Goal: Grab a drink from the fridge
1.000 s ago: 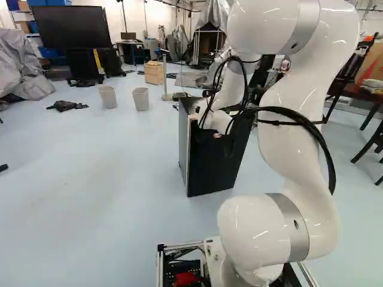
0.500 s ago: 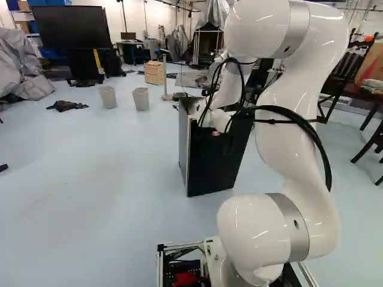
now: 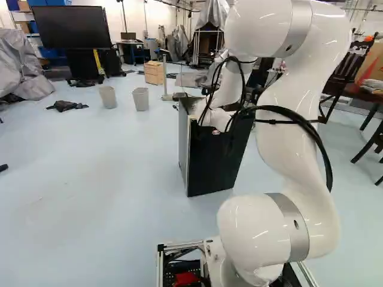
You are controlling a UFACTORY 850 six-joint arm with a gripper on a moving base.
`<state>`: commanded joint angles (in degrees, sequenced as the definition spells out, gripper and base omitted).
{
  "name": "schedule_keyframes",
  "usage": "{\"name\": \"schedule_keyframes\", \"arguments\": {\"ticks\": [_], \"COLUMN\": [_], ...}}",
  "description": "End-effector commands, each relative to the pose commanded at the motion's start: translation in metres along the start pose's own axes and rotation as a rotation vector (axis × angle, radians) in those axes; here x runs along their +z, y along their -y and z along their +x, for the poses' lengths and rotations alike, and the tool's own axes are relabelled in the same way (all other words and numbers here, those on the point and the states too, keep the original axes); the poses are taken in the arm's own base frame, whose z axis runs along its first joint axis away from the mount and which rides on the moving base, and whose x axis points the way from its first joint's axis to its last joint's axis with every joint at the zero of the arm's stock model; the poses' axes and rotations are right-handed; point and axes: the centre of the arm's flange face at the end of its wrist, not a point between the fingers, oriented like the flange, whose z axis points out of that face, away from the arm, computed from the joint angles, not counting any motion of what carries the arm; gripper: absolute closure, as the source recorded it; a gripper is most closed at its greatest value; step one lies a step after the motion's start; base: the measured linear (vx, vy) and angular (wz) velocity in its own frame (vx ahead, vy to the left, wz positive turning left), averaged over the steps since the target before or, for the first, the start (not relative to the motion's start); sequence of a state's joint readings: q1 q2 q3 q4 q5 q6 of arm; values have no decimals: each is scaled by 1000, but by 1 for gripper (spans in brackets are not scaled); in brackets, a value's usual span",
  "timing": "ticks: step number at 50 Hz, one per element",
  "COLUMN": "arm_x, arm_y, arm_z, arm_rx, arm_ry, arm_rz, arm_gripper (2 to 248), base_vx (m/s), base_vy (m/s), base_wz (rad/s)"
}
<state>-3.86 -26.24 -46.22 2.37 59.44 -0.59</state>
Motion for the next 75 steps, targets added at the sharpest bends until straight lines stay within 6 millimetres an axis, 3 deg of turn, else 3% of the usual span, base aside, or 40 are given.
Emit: {"name": "schedule_keyframes", "arguments": {"ticks": [31,54,75], "arm_x": [-8,-15,-41], "arm_y": [0,1,4], "arm_z": [32,34,34], "arm_rx": [2,2,-1], "arm_ry": [-59,-56,-36], "arm_rz": [1,3,13], "arm_gripper": [151,151,151], "base_vx": [0,0,0], "base_vy": [0,0,0], "base_wz": [0,0,0]}}
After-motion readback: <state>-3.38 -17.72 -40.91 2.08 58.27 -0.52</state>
